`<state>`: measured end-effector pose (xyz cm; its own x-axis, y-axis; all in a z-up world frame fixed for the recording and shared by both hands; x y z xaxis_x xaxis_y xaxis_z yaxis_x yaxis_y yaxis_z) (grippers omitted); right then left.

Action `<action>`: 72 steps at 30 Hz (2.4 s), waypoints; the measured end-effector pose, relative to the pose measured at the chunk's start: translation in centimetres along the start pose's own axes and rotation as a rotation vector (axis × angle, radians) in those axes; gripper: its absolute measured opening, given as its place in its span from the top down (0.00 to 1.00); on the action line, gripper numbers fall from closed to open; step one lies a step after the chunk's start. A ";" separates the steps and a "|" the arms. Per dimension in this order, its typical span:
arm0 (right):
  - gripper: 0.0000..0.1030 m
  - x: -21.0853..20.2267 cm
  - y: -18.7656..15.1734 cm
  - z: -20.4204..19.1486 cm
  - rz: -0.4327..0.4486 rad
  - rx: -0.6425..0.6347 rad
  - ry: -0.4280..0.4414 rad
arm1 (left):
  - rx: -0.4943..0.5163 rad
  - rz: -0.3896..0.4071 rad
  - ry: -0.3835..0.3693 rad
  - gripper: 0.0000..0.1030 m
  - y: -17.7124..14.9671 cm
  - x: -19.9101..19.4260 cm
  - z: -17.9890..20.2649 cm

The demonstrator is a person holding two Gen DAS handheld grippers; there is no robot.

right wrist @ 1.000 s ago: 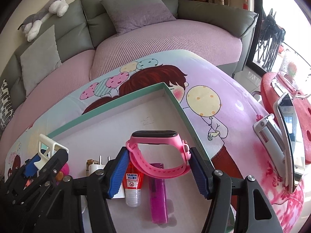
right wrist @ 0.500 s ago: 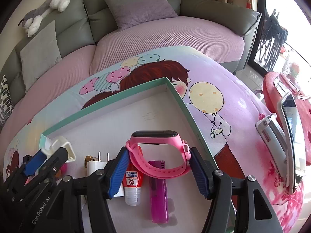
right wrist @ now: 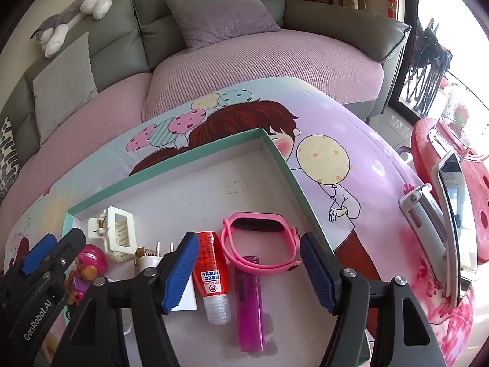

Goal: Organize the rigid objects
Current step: 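Withdraw both tools from the tray toward the orange toy and black adapter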

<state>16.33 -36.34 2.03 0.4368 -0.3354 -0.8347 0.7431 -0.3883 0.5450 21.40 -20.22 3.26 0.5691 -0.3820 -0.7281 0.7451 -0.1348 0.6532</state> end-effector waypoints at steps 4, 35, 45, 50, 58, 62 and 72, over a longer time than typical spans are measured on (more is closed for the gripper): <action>0.19 -0.7 0.3 -0.2 0.026 -0.003 0.009 | -0.009 0.016 0.038 0.32 0.2 -0.6 -0.9; 0.00 -3.3 0.5 -4.5 0.094 -0.089 0.106 | -0.193 0.080 0.207 0.04 -0.3 -2.8 -7.5; 0.00 -4.6 -0.3 -8.7 0.103 -0.160 0.193 | -0.220 0.097 0.252 0.04 -0.5 -5.7 -10.5; 0.00 -5.2 -1.1 -10.7 0.112 -0.209 0.187 | -0.249 0.103 0.279 0.04 -1.2 -7.1 -12.9; 0.00 -6.2 -2.4 -14.1 0.129 -0.279 0.198 | -0.303 0.093 0.307 0.04 -2.8 -8.7 -16.6; 0.00 -6.7 -3.2 -16.2 0.132 -0.309 0.218 | -0.342 0.087 0.318 0.04 -4.0 -9.7 -18.8; 0.00 -7.4 -5.0 -20.2 0.151 -0.377 0.257 | -0.428 0.079 0.295 0.04 -6.3 -9.2 -23.0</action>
<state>19.60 -14.54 3.89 0.6297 -0.1229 -0.7671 0.7732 0.0032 0.6342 19.49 5.13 1.09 0.6569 -0.0936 -0.7481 0.7363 0.2930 0.6099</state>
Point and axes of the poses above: each gripper's, at about its wrist camera, not at the fingertips, and x roughly the way its jaws point, z to its right, y to its top, the point moved 6 cm from there along x, roughly the way its jaws point, and after that the axes turned 14 degrees about -y, right-handed, at the moved point
